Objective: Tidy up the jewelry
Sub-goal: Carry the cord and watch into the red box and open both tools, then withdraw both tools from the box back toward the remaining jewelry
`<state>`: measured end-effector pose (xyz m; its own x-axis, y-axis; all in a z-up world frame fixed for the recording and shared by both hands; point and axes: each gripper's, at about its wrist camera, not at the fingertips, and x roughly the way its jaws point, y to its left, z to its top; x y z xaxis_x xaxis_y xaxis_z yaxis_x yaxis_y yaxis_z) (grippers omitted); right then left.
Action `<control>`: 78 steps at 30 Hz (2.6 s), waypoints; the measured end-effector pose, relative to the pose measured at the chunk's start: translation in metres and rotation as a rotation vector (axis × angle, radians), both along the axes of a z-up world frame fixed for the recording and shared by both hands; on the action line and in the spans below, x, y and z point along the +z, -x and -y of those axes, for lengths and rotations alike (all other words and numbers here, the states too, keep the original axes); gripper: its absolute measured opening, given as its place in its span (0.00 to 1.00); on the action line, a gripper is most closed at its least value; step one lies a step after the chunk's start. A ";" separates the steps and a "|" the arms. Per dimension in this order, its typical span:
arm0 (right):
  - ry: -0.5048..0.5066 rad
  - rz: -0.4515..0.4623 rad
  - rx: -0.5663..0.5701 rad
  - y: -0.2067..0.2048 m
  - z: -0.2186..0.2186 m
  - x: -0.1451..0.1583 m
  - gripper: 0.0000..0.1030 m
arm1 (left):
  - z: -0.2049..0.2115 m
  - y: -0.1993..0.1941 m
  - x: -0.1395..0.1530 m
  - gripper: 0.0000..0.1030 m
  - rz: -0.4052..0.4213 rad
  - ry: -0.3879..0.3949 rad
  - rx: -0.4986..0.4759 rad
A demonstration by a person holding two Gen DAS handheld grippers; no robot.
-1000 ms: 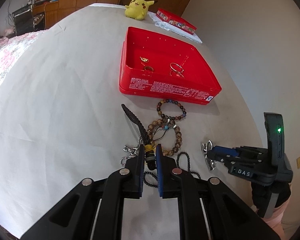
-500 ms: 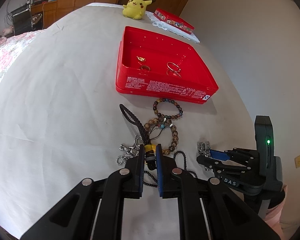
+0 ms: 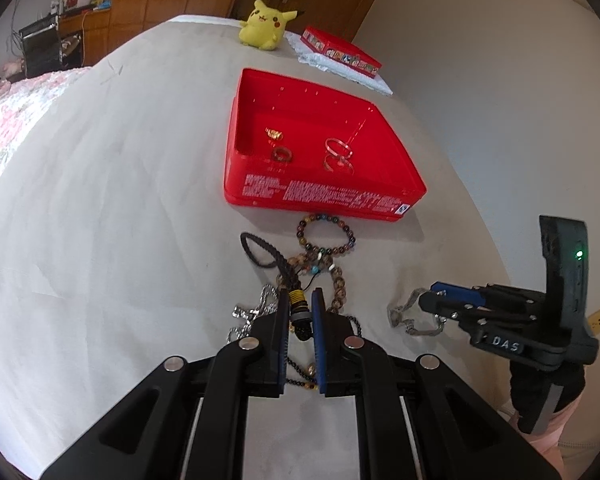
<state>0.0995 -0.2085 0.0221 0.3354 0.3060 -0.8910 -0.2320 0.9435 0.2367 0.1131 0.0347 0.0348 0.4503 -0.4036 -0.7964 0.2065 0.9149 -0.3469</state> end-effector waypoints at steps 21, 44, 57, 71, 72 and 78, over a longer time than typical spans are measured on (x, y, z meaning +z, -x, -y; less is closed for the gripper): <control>-0.016 0.158 0.001 -0.068 -0.004 0.094 0.27 | 0.033 -0.067 0.078 0.10 0.170 0.023 -0.025; 0.029 0.011 -0.091 -0.294 -0.015 -0.011 0.27 | 0.082 -0.287 -0.042 0.10 -0.065 -0.094 0.012; 0.075 0.075 -0.126 -0.262 0.006 0.006 0.29 | 0.061 -0.254 -0.020 0.33 -0.025 -0.114 0.026; 0.031 0.146 -0.107 -0.139 0.016 0.025 0.40 | 0.037 -0.121 0.009 0.63 0.149 -0.222 0.070; 0.037 0.152 -0.105 -0.132 0.015 0.023 0.41 | 0.035 -0.110 0.010 0.64 0.169 -0.235 0.076; 0.022 0.134 -0.086 -0.093 0.012 0.012 0.41 | 0.024 -0.070 0.016 0.71 0.217 -0.231 0.109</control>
<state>0.1926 -0.2205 0.0345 0.4759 0.2516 -0.8427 -0.1781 0.9659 0.1878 0.1826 0.0105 0.0511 0.6503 -0.1631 -0.7420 0.1490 0.9851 -0.0860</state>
